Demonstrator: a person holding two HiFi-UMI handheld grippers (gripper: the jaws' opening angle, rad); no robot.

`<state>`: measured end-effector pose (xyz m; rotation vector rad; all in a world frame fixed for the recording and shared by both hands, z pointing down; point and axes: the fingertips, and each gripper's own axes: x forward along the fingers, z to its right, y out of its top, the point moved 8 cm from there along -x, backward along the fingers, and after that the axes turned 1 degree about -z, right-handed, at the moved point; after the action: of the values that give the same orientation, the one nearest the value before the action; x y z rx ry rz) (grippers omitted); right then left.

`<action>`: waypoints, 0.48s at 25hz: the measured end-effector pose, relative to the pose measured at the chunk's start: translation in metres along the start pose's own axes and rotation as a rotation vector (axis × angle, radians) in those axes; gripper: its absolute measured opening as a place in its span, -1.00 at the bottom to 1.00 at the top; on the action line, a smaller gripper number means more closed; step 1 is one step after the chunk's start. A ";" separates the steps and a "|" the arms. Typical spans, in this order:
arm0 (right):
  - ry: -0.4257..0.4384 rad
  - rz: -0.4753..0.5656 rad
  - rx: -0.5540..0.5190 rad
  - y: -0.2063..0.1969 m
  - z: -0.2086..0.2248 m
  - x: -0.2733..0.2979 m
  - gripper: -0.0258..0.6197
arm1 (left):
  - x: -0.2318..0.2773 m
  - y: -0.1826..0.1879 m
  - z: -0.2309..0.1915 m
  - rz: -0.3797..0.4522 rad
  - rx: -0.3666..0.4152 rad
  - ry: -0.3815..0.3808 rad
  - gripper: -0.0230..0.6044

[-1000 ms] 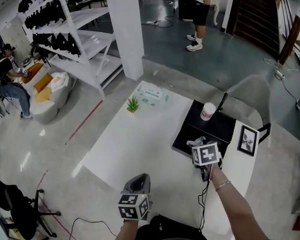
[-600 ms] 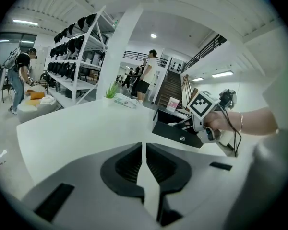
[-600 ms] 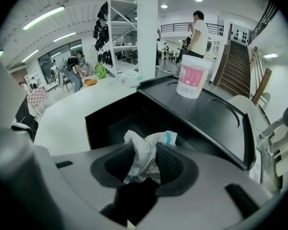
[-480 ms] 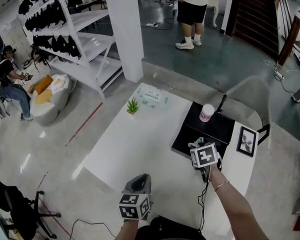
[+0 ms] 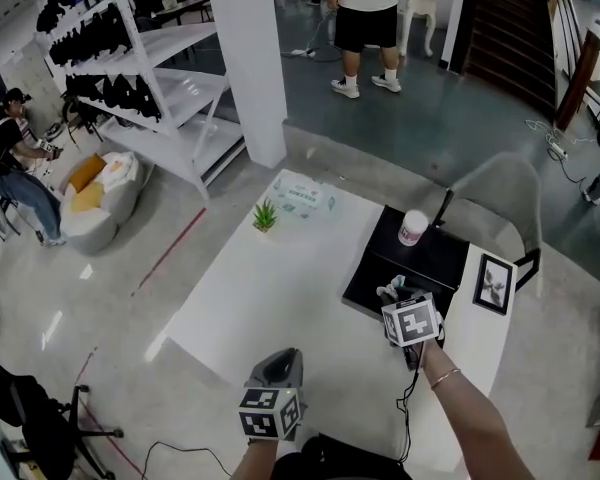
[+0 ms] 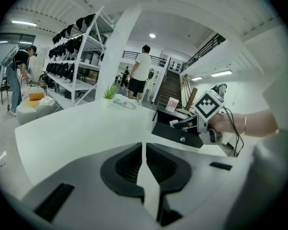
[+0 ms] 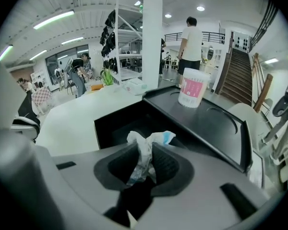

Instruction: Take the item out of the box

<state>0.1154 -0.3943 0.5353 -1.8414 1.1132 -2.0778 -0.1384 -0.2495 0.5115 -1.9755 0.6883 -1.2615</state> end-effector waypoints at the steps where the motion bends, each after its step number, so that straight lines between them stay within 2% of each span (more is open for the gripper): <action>1: 0.004 0.013 0.003 0.000 -0.001 -0.002 -0.65 | 0.001 0.000 0.001 -0.001 0.002 -0.002 -0.84; 12: 0.006 0.169 0.051 0.004 -0.004 -0.032 -0.68 | 0.008 0.004 0.008 -0.004 0.028 -0.030 -0.84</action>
<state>0.1179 -0.3770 0.5075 -1.6571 1.1626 -1.9990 -0.1278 -0.2562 0.5103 -1.9698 0.6497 -1.2350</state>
